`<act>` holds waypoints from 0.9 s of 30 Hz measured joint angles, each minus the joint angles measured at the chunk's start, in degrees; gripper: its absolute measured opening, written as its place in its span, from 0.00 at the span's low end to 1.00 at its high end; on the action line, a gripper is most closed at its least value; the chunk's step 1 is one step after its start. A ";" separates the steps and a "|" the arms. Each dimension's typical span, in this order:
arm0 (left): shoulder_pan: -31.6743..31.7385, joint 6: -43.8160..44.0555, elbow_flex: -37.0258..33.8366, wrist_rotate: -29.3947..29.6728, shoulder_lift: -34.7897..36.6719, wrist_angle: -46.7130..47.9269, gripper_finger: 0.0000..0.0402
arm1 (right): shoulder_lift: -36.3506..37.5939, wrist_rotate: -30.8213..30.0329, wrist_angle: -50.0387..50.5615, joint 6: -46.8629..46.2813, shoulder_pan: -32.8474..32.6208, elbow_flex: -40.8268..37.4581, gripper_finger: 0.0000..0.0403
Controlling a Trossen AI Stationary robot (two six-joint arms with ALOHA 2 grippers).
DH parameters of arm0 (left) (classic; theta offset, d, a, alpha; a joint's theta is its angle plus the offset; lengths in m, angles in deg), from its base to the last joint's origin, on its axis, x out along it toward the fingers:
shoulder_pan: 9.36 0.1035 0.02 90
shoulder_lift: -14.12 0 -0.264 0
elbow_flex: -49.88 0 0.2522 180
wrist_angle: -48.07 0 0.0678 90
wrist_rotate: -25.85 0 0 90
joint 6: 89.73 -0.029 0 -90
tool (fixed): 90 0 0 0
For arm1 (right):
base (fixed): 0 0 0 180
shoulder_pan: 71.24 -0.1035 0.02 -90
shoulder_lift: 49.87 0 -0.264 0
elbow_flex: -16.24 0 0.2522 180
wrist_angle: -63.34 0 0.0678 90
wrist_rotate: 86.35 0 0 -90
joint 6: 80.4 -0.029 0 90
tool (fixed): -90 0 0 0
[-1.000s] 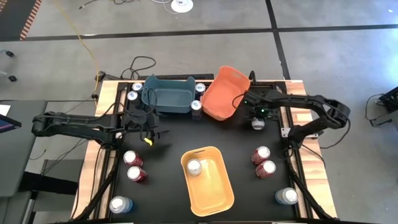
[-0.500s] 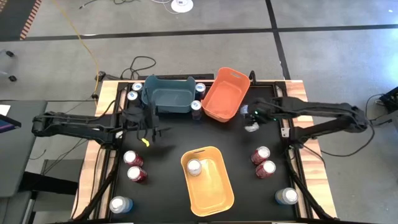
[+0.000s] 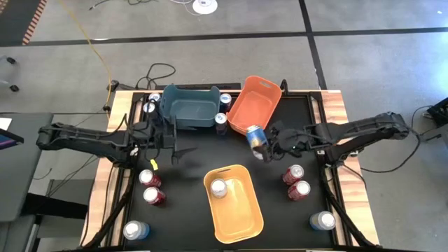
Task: Sort soda cans
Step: Put the blue white soda can into the yellow bin
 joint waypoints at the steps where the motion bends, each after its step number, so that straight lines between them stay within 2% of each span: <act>1: -0.18 0.14 0.02 -0.01 -0.33 0.02 0.83 | -1.07 0.01 -2.49 2.39 -0.41 0.00 0.66; 4: -0.96 -0.10 -0.01 -1.90 -1.62 0.58 0.83 | -5.02 2.67 -10.40 8.61 -0.65 0.00 0.66; 9: -1.22 0.38 0.67 -11.58 -4.47 -0.12 0.83 | -11.34 7.88 -21.37 12.68 0.72 0.00 0.66; 13: -1.19 0.12 2.21 -12.00 -6.78 -0.28 0.87 | -16.17 13.95 -26.62 15.36 2.29 0.89 0.66; 18: -1.21 0.07 4.13 -11.54 -9.95 -0.16 0.98 | -22.49 21.54 -26.53 18.42 3.84 6.70 0.66; 23: -1.16 -0.71 6.94 -8.94 -13.24 2.33 0.99 | -28.28 26.47 -20.96 22.24 5.16 14.91 0.66; 27: -1.30 -1.19 7.99 -11.96 -14.46 3.53 0.99 | -31.98 27.00 -12.84 23.78 5.62 20.67 0.66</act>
